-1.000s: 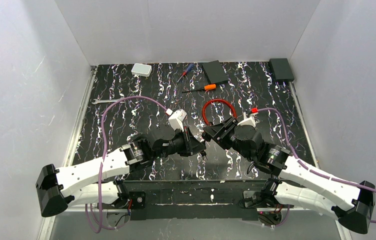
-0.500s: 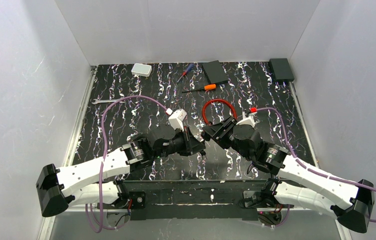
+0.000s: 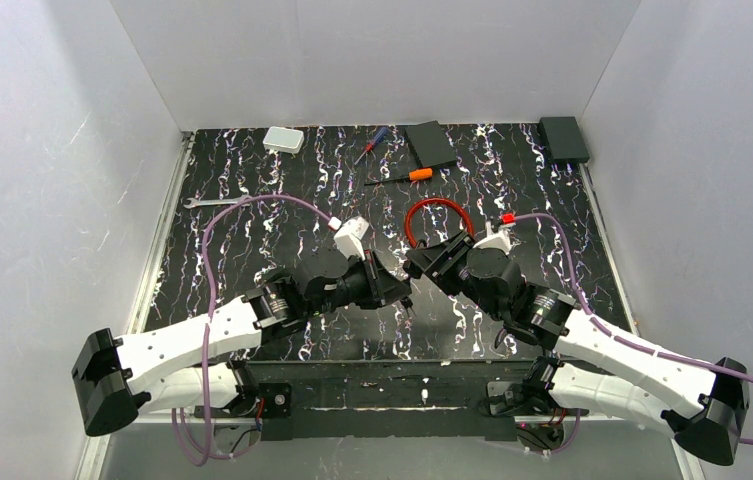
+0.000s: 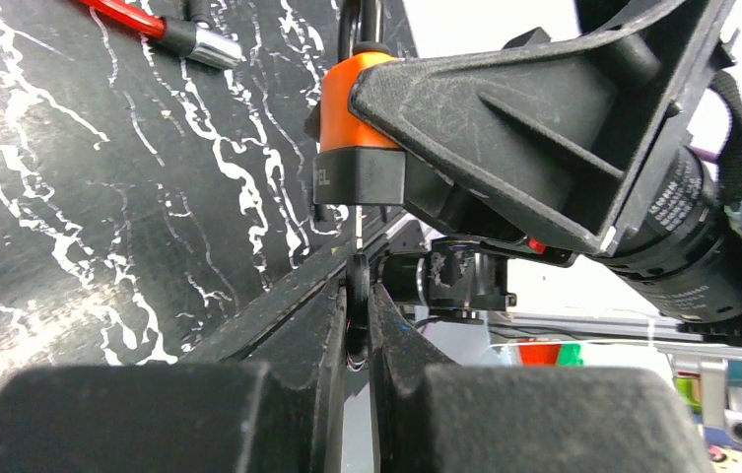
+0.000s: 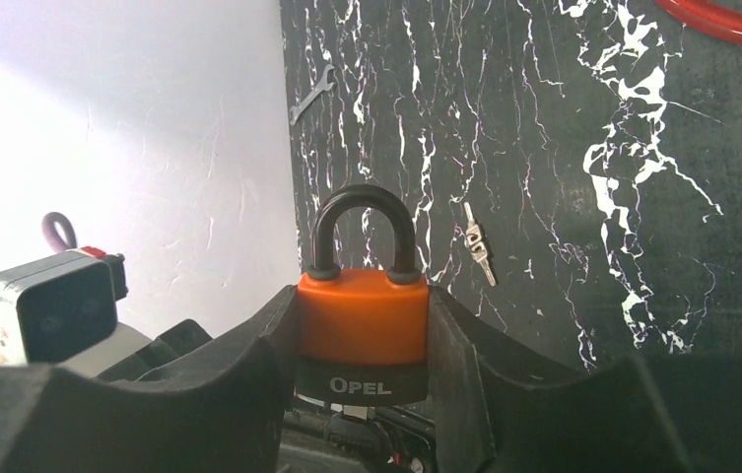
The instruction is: Unlock with the key
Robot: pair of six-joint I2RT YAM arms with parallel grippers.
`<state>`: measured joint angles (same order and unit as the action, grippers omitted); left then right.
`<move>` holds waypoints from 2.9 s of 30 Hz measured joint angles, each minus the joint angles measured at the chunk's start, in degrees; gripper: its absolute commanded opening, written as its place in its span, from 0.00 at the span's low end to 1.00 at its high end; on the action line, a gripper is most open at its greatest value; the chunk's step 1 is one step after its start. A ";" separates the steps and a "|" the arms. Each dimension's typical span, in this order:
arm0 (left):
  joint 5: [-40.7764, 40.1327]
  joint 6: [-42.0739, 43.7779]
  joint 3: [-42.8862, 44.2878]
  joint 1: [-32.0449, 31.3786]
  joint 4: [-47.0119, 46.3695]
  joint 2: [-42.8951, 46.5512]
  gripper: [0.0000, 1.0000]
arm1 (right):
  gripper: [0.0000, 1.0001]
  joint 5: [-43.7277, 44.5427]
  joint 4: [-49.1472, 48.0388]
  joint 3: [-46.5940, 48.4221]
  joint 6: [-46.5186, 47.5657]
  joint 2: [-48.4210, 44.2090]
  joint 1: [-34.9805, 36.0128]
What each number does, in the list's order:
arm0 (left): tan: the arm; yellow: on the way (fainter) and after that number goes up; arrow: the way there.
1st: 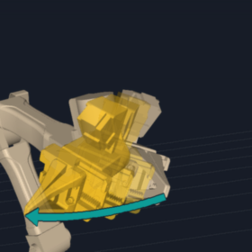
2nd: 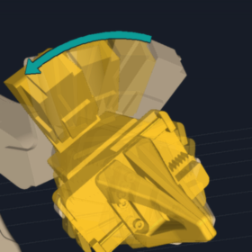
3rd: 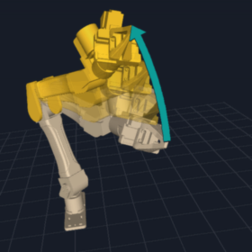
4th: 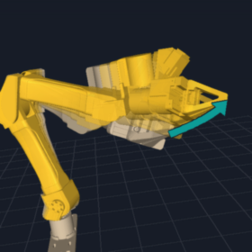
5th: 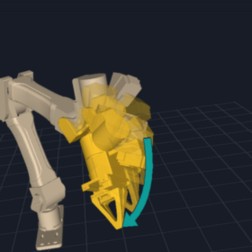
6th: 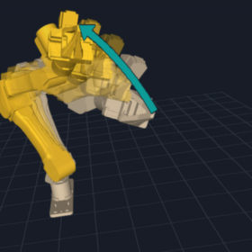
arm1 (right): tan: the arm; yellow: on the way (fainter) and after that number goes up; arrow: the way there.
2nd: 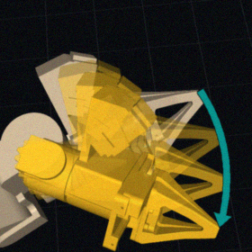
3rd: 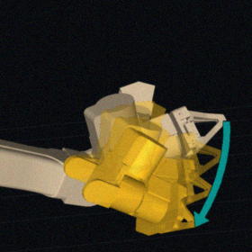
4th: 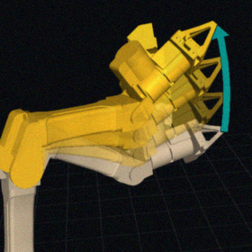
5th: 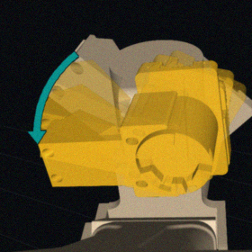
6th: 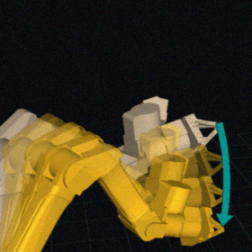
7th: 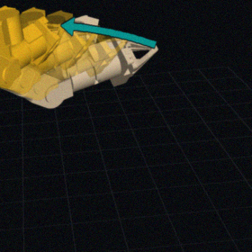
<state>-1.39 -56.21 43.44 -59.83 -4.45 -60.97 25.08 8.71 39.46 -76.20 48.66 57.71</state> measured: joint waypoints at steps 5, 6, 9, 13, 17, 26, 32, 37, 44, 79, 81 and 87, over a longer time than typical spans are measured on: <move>2.08 -1.86 -2.60 1.42 -3.89 0.72 0.00 | 0.01 0.26 -1.22 -0.74 0.61 -0.33 0.00; 2.45 -1.90 -2.69 1.60 -4.11 0.66 0.00 | 0.01 0.26 -1.25 -0.79 0.59 -0.33 0.00; 3.10 -0.72 -2.67 1.79 -4.52 0.39 0.00 | 0.01 0.46 -1.01 -0.72 0.31 -0.28 0.00; 3.87 2.23 -2.29 1.99 -4.52 -0.92 0.00 | 0.01 0.92 3.50 1.70 -0.37 1.55 -0.07; 3.74 3.82 -1.62 2.32 -4.48 -2.01 0.00 | 0.01 0.44 6.49 3.69 -1.03 3.23 0.02; 3.74 4.92 -0.63 2.36 -3.93 -3.10 0.00 | 0.01 0.74 7.56 3.93 -1.66 3.39 0.02; 3.58 4.57 -0.63 2.36 -3.98 -3.10 0.00 | 0.01 0.72 7.43 3.93 -1.62 3.37 0.02; 4.61 2.54 -0.98 3.50 -5.57 -3.06 0.00 | 0.01 0.76 4.94 3.13 -1.40 2.97 -0.31; 10.82 -1.27 -6.08 7.63 -13.14 -2.25 0.00 | 0.01 0.59 2.80 2.23 -1.33 3.04 -0.59; 12.44 19.69 -3.19 10.01 -4.28 -2.08 0.00 | 0.01 4.42 11.80 10.19 -9.44 14.12 2.49; 12.63 19.89 -3.19 10.01 -4.09 -2.05 0.00 | 0.01 4.39 11.82 10.19 -9.42 14.12 2.60; 12.85 20.24 -3.19 10.01 -3.78 -1.81 0.00 | 0.01 4.63 11.96 10.19 -9.60 14.10 2.97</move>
<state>11.46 -35.97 40.25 -49.82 -8.23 -62.78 29.71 20.67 49.65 -85.80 62.76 60.69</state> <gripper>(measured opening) 0.065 0.528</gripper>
